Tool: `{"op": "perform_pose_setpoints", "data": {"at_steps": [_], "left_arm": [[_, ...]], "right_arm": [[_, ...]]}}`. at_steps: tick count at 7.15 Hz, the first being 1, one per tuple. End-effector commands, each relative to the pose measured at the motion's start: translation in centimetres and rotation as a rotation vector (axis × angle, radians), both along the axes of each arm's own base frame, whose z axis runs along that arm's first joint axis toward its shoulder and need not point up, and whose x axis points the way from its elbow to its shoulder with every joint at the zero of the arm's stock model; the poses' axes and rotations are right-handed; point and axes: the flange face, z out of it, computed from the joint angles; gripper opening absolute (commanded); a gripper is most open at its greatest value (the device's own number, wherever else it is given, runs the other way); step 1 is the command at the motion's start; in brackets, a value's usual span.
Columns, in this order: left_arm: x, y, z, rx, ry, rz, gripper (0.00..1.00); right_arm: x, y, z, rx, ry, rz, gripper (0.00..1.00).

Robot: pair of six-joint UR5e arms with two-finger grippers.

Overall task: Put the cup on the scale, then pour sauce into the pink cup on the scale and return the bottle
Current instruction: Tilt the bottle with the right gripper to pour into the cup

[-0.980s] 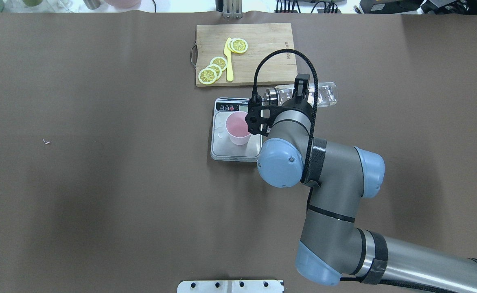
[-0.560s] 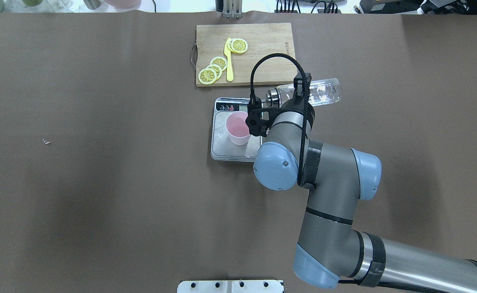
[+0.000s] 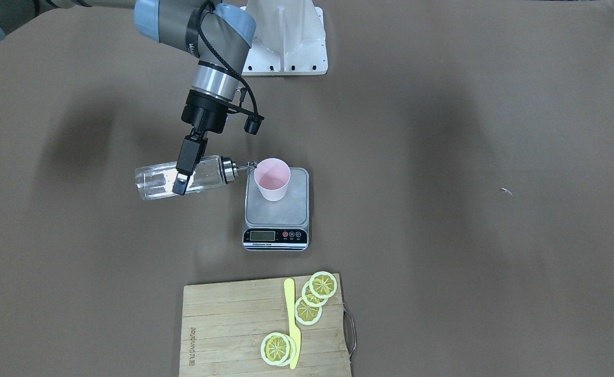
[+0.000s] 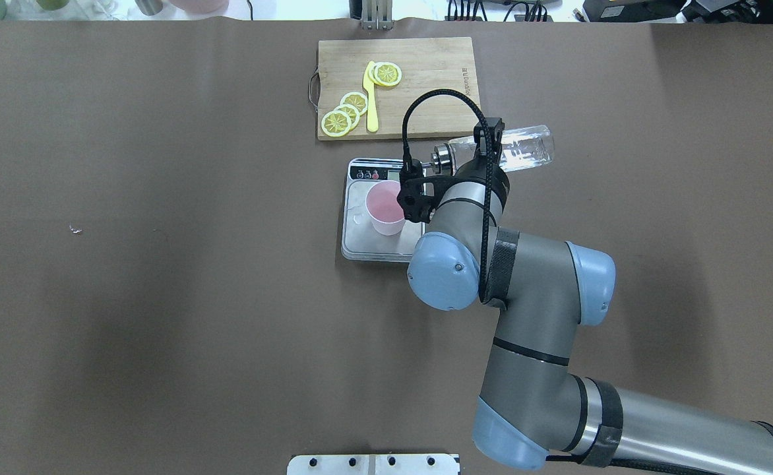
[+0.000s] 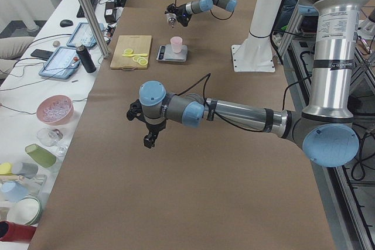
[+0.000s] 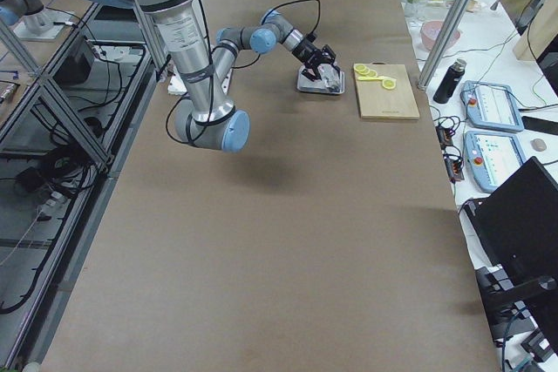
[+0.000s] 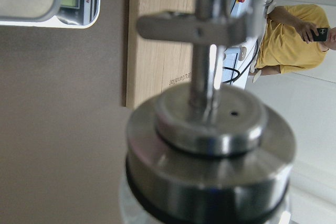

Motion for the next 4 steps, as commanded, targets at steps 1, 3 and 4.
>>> {"op": "perform_pose_setpoints", "data": {"at_steps": [1, 3, 4], "left_arm": [[-0.04, 0.00, 0.08, -0.002, 0.001, -0.001, 0.99], [-0.04, -0.01, 0.23, -0.005, 0.001, -0.001, 0.99], [-0.03, -0.07, 0.24, -0.005, 0.001, -0.001, 0.99]], "right_arm": [[-0.08, 0.09, -0.38, 0.000, 0.029, -0.004, 0.23], [0.01, 0.14, -0.81, 0.004, 0.016, -0.005, 0.23], [0.04, 0.18, -0.79, 0.002, 0.011, -0.006, 0.23]]}}
